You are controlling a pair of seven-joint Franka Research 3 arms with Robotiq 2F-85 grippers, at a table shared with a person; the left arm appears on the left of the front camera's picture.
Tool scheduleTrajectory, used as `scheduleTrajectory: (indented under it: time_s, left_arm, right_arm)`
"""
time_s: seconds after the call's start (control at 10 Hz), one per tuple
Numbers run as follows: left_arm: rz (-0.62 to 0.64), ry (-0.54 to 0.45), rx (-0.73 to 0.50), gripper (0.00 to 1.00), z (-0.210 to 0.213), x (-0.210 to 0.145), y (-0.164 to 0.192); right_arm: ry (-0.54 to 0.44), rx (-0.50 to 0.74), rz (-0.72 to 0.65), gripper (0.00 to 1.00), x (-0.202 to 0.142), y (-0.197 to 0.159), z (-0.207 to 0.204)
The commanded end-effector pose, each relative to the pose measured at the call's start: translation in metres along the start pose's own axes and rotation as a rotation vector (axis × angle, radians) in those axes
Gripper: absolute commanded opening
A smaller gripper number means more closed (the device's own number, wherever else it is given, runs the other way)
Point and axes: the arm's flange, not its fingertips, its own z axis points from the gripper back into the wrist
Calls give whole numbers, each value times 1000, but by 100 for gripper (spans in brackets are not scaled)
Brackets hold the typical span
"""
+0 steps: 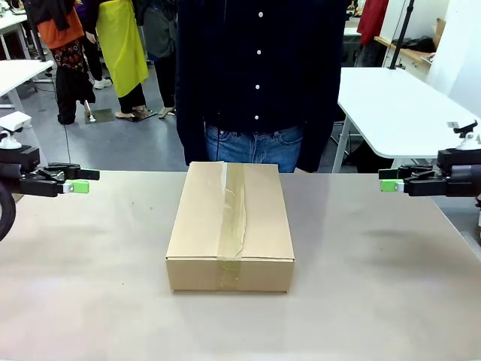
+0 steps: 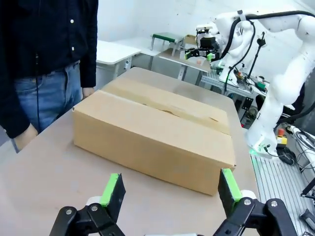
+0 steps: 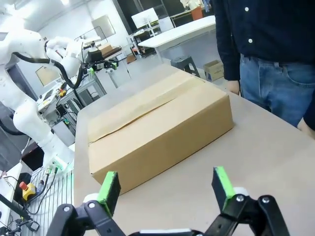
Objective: Pack the gift set into the box.
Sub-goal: Press and hold the closed box until the human finishes sealing it.
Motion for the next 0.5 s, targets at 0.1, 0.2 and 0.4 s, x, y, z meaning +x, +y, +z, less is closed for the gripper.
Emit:
scheduleTrajectory:
  time_s: [0.1, 0.2, 0.4]
  left_arm:
    - [10, 13, 8, 100, 8, -3, -2]
    - [10, 13, 8, 100, 8, -3, -2]
    - [10, 13, 8, 100, 8, -3, -2]
  right_arm:
    - [-10, -4, -11, 100, 1, -2, 6]
    - [-10, -4, -11, 100, 1, -2, 6]
    - [-10, -4, -11, 100, 1, -2, 6]
